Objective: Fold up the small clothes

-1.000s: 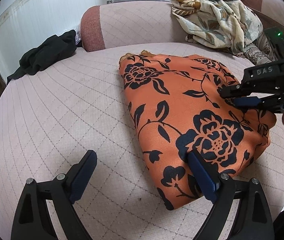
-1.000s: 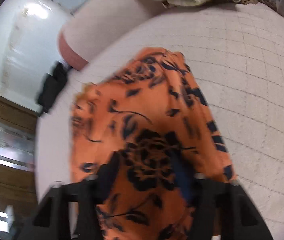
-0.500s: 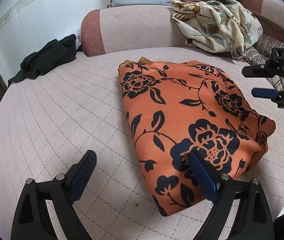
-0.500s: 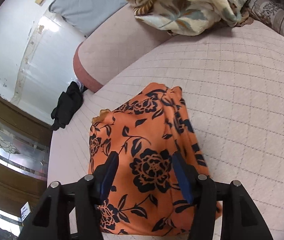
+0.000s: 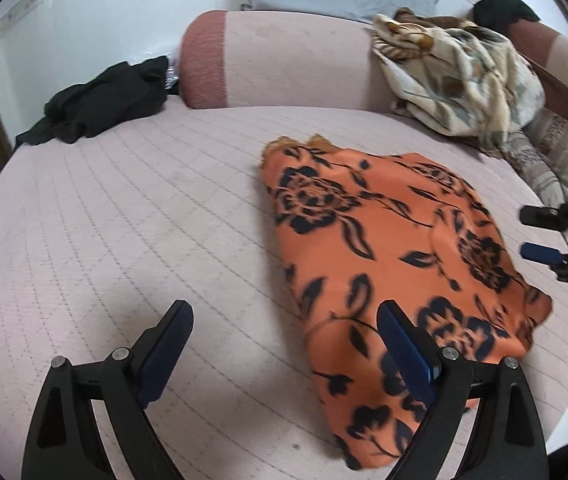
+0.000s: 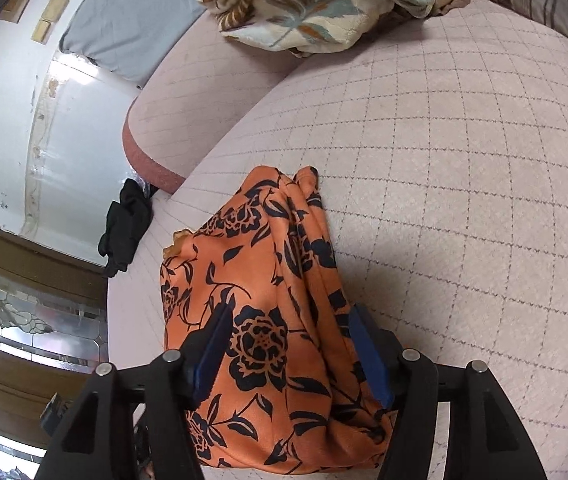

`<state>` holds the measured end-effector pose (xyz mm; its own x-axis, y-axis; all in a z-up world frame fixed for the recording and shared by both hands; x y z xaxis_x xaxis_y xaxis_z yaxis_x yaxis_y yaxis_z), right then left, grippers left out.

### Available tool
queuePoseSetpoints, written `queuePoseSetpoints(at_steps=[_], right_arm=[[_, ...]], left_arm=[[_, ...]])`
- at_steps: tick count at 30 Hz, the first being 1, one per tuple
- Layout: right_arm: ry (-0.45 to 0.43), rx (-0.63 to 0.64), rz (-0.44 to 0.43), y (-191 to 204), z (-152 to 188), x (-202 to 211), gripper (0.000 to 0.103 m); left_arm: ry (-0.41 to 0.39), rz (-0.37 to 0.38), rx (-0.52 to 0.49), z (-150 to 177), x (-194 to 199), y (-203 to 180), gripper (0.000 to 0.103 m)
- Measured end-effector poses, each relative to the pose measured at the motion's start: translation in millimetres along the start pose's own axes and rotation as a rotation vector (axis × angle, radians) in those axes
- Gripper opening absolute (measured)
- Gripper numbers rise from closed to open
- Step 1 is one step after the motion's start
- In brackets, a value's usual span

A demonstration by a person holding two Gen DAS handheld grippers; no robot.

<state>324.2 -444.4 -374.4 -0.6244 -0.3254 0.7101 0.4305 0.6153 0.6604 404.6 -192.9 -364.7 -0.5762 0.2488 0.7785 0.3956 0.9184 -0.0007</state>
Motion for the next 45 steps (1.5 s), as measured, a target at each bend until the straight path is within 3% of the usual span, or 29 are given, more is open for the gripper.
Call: queuePoseSetpoints(at_steps=[4, 17, 37, 42, 45], right_arm=[[0.006, 0.013, -0.005, 5, 2, -2, 0.064], [0.017, 0.040, 0.007, 10, 7, -9, 0.064], [0.022, 0.015, 0.001, -25, -4, -15, 0.064], [0.054, 0.018, -0.002, -32, 0, -25, 0.064], [0.102, 0.004, -0.033, -35, 5, -39, 0.070]], left_arm=[[-0.011, -0.040, -0.003, -2, 0, 8, 0.093], [-0.026, -0.042, -0.027, -6, 4, 8, 0.093], [-0.011, -0.038, -0.069, -11, -14, -15, 0.093], [-0.004, 0.016, -0.064, -15, -20, -22, 0.093], [0.056, 0.162, -0.019, -13, -34, -33, 0.093]])
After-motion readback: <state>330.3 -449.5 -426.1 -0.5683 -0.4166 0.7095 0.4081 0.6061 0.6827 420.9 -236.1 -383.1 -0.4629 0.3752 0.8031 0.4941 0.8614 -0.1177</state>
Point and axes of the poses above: each gripper's, at about its wrist camera, not at the fingertips, and x roughly against the way its jaws point, y to its left, z to its underside, the point moved 9 cm from there along -x, roughly the way its jaws point, and after that the axes turned 5 degrees about -x, right-handed, at the moved point
